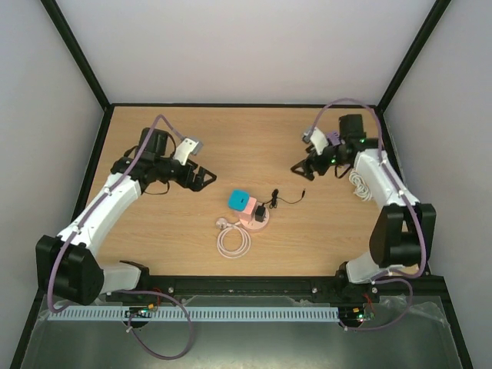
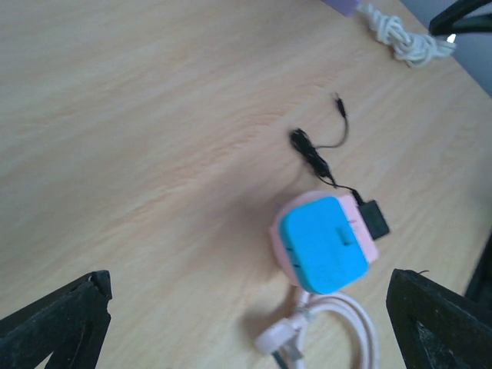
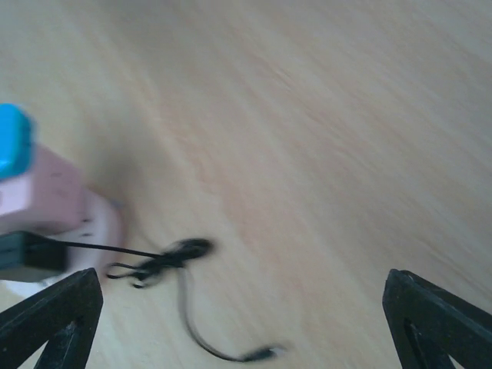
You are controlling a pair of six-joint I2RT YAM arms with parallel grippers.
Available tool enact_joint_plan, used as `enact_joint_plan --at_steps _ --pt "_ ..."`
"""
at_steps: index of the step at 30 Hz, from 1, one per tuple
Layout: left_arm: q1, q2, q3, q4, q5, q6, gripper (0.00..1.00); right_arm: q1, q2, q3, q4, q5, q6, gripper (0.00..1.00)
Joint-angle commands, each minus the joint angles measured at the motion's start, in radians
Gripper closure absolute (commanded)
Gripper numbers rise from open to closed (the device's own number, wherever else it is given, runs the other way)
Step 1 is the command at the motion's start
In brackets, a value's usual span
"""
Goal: Pull the plug off the socket
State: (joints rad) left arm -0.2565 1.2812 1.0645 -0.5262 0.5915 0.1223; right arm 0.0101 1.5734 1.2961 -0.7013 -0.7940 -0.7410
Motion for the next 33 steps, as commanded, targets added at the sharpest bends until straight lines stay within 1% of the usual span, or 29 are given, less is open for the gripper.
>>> enact_joint_plan --at_steps 1,4,8,12,18,22,27,30,33 --pt "-0.027 -0.003 -0.045 -0.016 0.094 -0.080 0.00 0.110 -0.136 -0.154 0.168 -0.098 0.115 0.02" --pt "-0.036 -0.016 -0.097 0.020 0.110 -0.115 0.00 0.190 -0.213 -0.264 0.294 -0.107 0.209 0.00" --pt "-0.037 -0.032 -0.166 0.093 0.143 -0.184 0.00 0.296 -0.271 -0.386 0.416 -0.069 0.263 0.01" --pt "-0.036 -0.025 -0.204 0.137 0.205 -0.234 0.00 0.395 -0.254 -0.430 0.465 -0.047 0.279 0.01" --pt "-0.041 0.003 -0.247 0.202 0.244 -0.269 0.00 0.506 -0.213 -0.475 0.564 0.010 0.313 0.00" --pt "-0.051 0.014 -0.252 0.229 0.256 -0.282 0.00 0.552 -0.171 -0.488 0.591 0.063 0.311 0.02" --pt "-0.063 0.068 -0.240 0.249 0.258 -0.307 0.01 0.563 -0.171 -0.543 0.610 0.067 0.290 0.06" --pt "-0.079 0.111 -0.243 0.249 0.283 -0.302 0.02 0.569 -0.175 -0.586 0.649 0.075 0.293 0.08" --pt "-0.092 0.141 -0.238 0.256 0.308 -0.312 0.04 0.580 -0.162 -0.593 0.666 0.082 0.288 0.10"
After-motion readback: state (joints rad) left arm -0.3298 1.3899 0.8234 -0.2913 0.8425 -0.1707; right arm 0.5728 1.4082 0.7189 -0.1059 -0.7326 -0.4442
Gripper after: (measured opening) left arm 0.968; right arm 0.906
